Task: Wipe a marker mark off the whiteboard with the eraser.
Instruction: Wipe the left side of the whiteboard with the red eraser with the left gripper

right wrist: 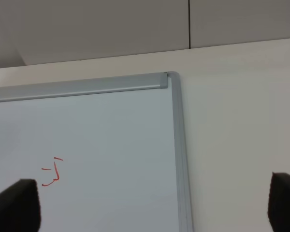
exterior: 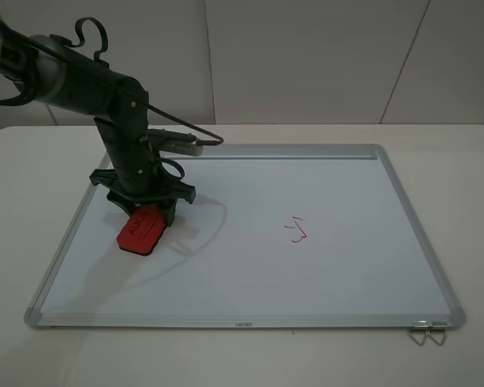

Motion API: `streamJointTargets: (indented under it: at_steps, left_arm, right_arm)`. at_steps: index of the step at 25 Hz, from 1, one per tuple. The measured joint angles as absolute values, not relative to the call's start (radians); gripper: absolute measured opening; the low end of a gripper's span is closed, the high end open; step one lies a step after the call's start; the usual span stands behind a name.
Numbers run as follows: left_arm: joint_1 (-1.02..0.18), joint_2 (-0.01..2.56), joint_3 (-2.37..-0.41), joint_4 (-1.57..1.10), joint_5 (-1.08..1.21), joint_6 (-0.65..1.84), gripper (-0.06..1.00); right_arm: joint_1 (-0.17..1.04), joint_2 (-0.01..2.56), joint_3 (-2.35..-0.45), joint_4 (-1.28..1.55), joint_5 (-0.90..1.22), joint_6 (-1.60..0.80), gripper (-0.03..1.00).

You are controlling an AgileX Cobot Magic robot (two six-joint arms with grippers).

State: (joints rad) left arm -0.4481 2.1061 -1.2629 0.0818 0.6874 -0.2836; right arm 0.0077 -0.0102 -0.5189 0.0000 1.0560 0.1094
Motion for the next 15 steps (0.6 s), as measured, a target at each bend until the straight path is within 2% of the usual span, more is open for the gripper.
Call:
streamJointTargets:
  at_steps: [7,15]
  left_arm:
    - [-0.349,2.106,-1.263,0.114,0.655,-0.310,0.59]
    - [-0.334,2.112,-1.289,0.131,0.618,-0.313,0.59]
  right_arm:
    - [0.008,-0.010,-0.519,0.000,1.056,0.109,0.83]
    - [0.008,-0.010,-0.519,0.000,1.056,0.109,0.83]
